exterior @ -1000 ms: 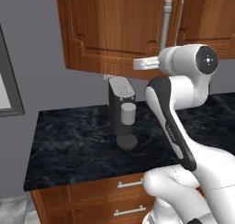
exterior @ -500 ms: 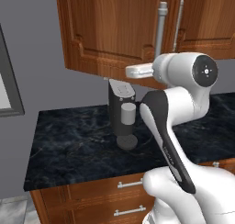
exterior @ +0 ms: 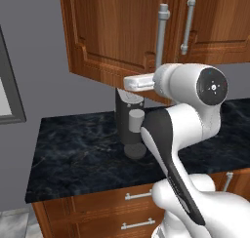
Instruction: Move the bowls from the cabinet to the plates on the dining table.
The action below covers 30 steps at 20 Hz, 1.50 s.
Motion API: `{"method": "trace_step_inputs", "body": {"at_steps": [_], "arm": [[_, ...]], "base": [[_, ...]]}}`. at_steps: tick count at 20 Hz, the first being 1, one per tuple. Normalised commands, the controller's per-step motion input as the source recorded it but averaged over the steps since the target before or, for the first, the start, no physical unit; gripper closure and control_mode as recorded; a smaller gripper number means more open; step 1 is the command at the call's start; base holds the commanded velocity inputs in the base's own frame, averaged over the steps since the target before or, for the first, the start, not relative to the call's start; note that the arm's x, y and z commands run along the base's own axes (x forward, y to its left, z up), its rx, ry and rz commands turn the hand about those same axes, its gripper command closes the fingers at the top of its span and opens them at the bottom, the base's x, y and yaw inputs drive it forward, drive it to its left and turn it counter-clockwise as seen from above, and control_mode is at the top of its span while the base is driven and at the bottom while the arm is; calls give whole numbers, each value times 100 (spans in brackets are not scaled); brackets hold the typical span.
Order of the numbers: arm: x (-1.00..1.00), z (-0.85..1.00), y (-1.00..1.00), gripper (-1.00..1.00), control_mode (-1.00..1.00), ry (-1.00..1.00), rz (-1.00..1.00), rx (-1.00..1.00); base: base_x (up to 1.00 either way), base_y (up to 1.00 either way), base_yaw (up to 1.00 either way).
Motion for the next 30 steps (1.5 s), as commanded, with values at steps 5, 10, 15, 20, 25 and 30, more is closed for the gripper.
{"method": "trace_step_inputs", "body": {"at_steps": [5,10,15,20,25,30], "arm": [[0,0,-7,-100,-100,0,0,5],[0,0,0,-100,-100,0,0,0],[-34,8,13,-100,-100,0,0,0],[-67,26,1,-100,-100,-6,0,0],[-58,33,-9,-100,-100,-2,-1,1],[-33,27,-25,-100,-100,0,-1,3]], "base": [[0,0,0],[0,0,0],[0,0,0],[0,0,0],[0,0,0],[0,0,0]]}}
